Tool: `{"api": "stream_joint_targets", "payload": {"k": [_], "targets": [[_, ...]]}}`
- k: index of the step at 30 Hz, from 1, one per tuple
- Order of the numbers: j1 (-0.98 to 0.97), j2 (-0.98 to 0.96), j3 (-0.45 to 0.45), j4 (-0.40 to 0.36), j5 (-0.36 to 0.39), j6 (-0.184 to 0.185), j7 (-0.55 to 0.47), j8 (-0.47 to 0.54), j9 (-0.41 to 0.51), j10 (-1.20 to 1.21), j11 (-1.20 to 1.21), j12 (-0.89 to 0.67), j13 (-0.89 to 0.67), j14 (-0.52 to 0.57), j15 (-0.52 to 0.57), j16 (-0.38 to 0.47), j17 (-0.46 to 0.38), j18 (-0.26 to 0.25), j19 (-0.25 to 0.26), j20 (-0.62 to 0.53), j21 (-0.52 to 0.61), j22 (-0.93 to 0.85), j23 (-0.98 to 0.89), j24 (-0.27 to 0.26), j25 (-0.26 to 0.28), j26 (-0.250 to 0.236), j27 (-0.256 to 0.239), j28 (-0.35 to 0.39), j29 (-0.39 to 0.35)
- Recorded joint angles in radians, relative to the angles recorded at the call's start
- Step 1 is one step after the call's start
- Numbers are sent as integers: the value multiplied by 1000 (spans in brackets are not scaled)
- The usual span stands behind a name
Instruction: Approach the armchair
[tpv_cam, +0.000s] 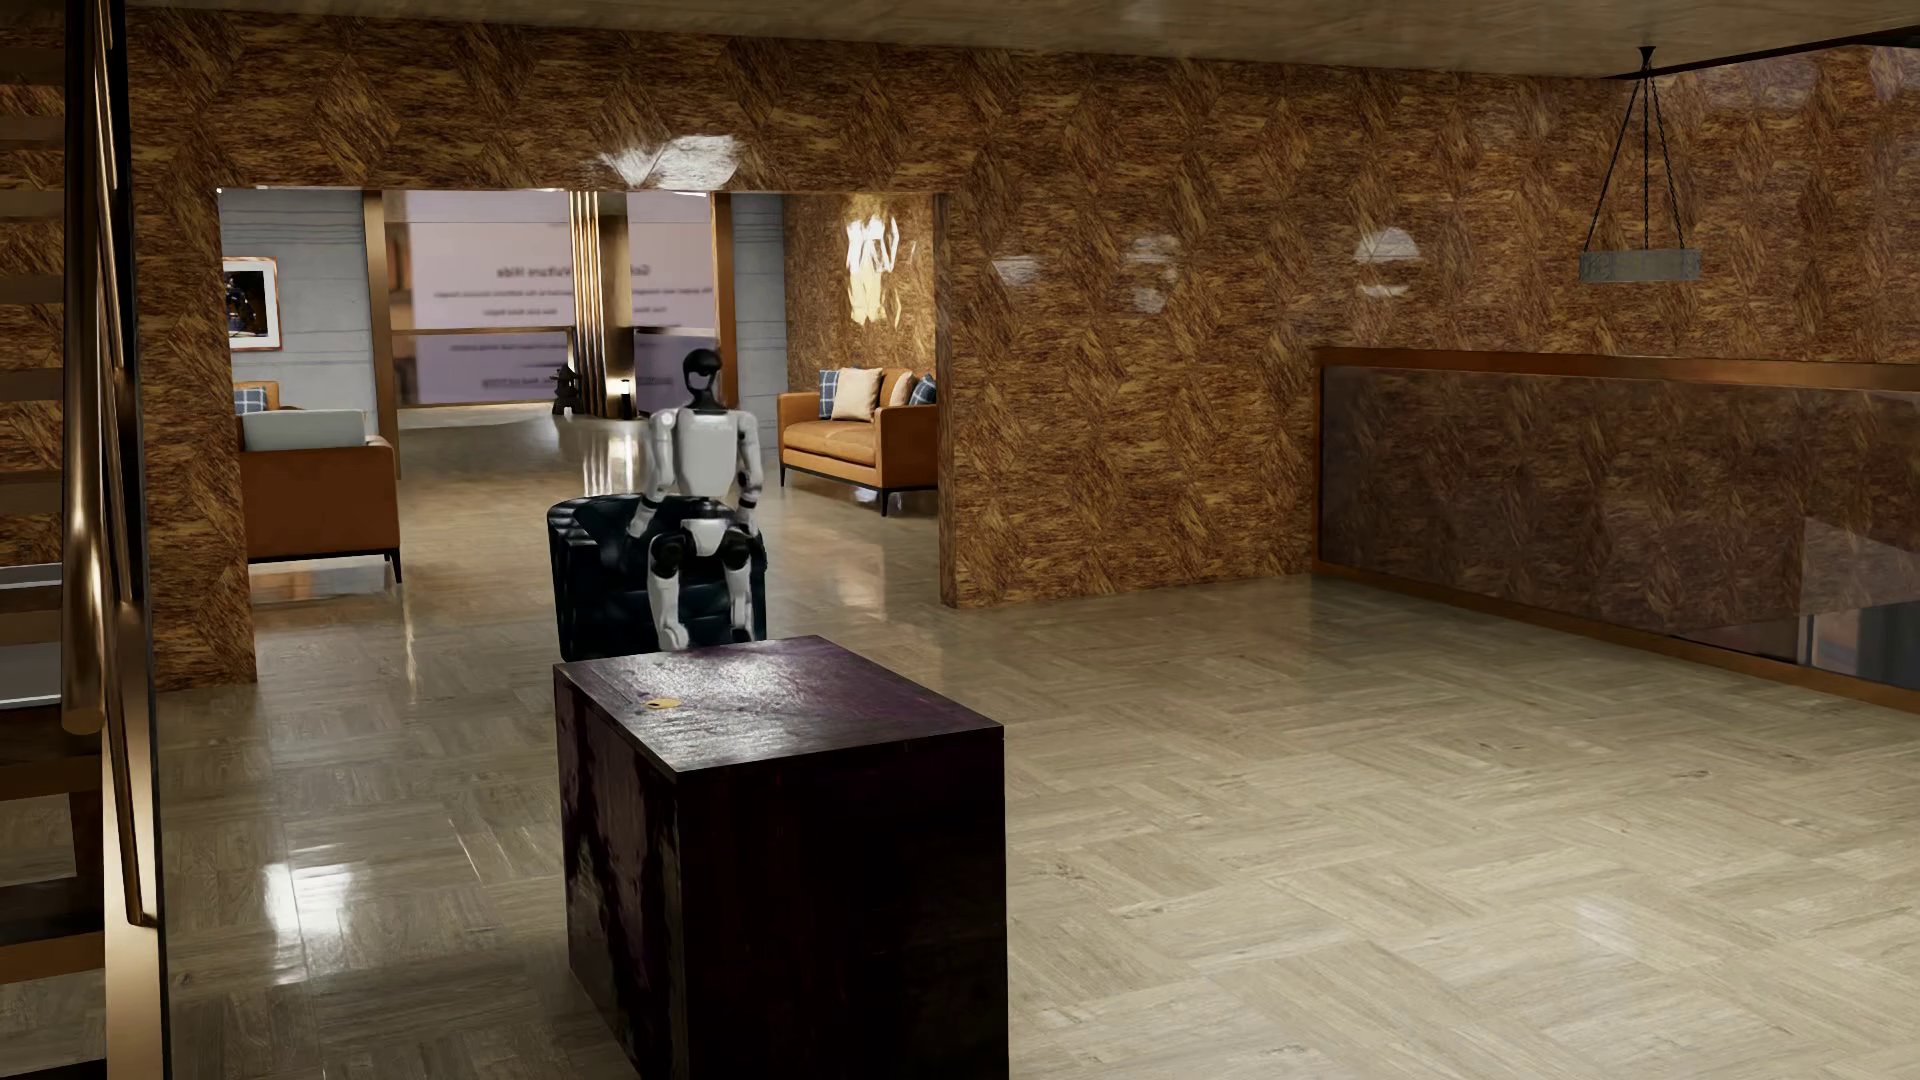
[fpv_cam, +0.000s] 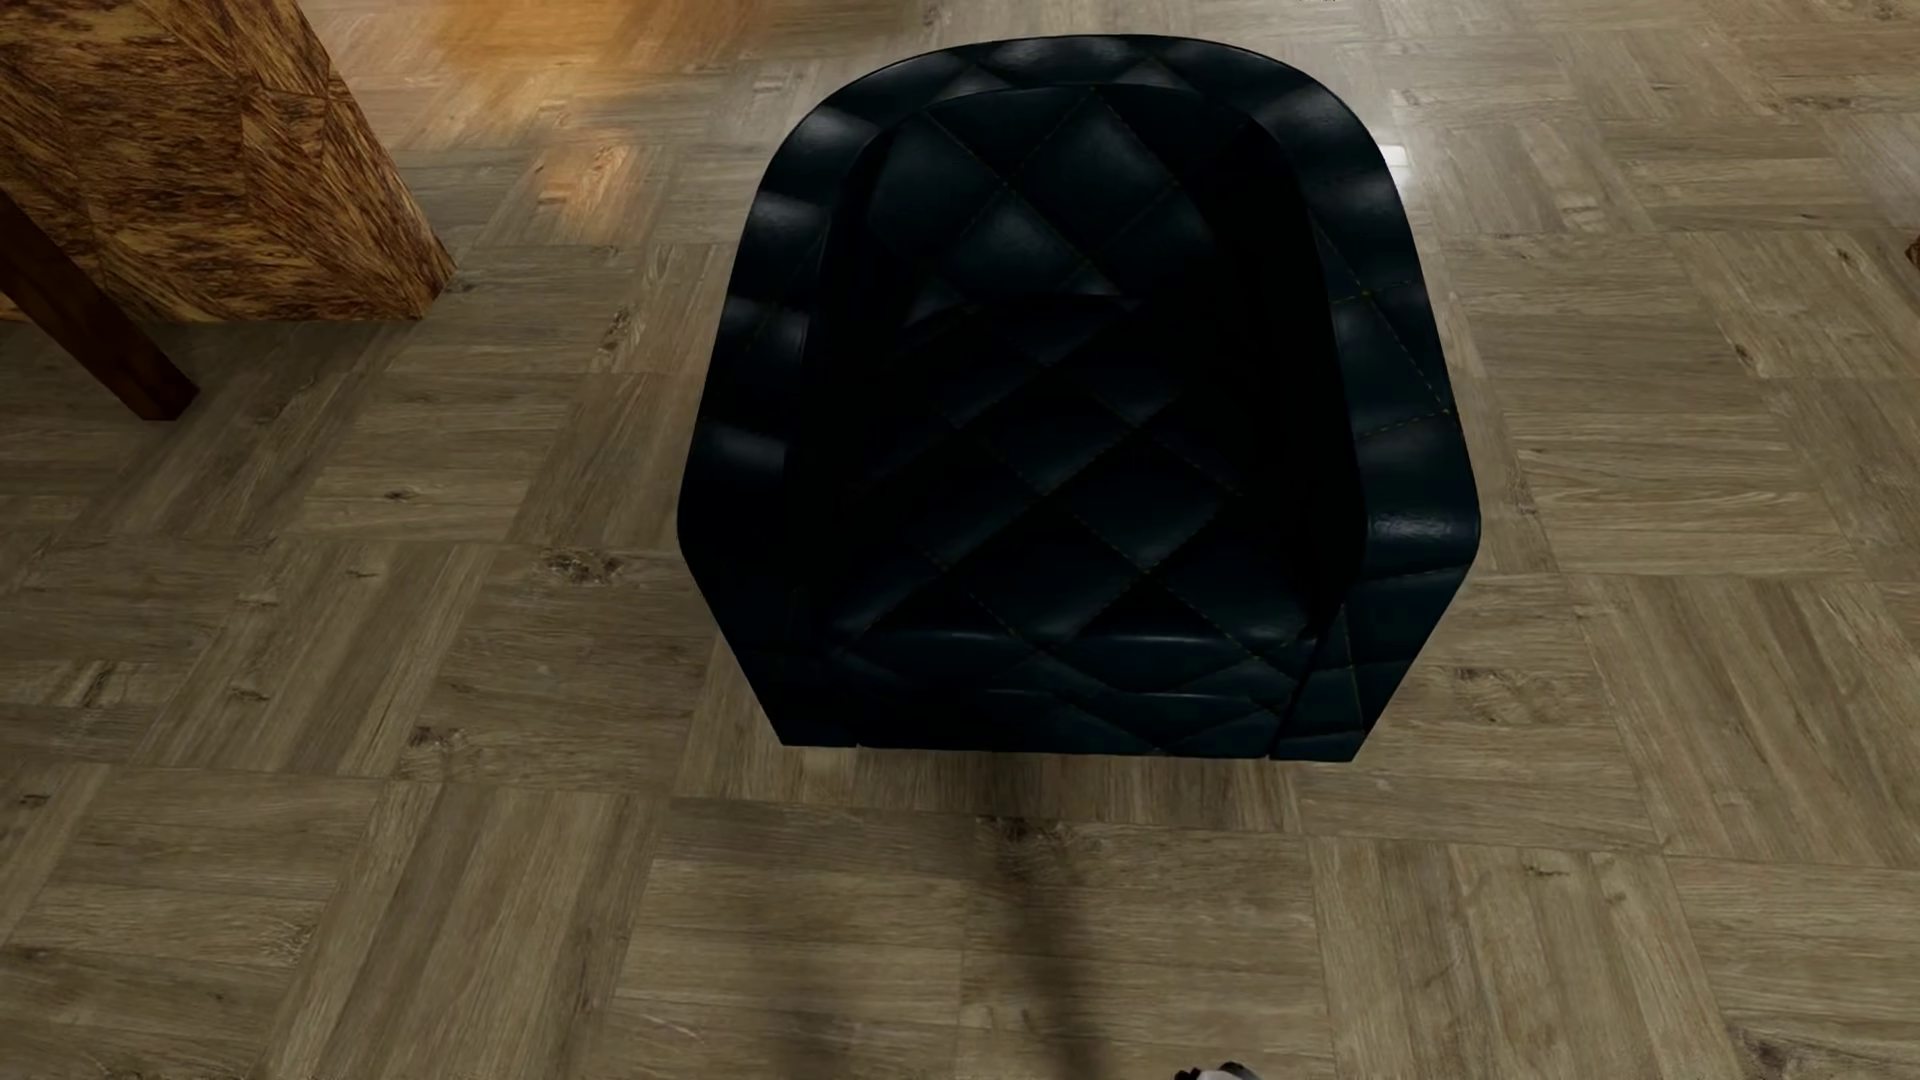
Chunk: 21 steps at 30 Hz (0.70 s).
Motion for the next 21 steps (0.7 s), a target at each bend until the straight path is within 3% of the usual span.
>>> {"api": "stream_joint_targets", "payload": {"k": [2,4,7,11,14,16,18,21], "targets": [[-9,35,-2,-15,-52,-21,0,-109,-2,2,-37,7,82,7,-16,13,-15,8,-23,-4,41,68,20,13,-26,23,-10,-15,55],[-6,122,-12,-18,-34,-38,-12,-187,-8,-9,-159,25,162,18,-94,25,-24,6,-32,-11,57,124,16,37,-32,40,-27,-49,132],[0,197,-26,-6,23,-57,-28,-217,-11,-14,-293,61,223,25,-115,22,-11,-6,-56,23,67,141,5,32,-48,38,-25,-56,152],[0,180,-30,5,5,-82,-38,-208,6,24,-225,50,194,9,-83,-23,-25,-14,-48,92,172,162,-20,0,-120,56,-27,-27,212],[-2,221,-20,12,3,-105,-63,-249,16,49,-242,-17,141,-15,-95,-28,-24,-42,-54,88,188,189,-75,13,-115,70,-31,-43,187],[12,253,-9,20,19,-115,-67,-271,15,37,-283,-56,73,-30,-97,-36,-49,-58,-58,79,244,168,-101,17,-154,63,-41,-40,191],[20,263,4,26,35,-121,-64,-275,11,23,-307,-76,-1,-49,-88,-47,-83,-41,-52,65,284,120,-134,8,-197,40,-54,-33,195],[18,251,17,36,48,-124,-46,-260,8,21,-308,-75,-87,-73,-84,-53,-107,-14,-35,46,261,68,-206,-5,-169,-6,-66,-11,145]]}}
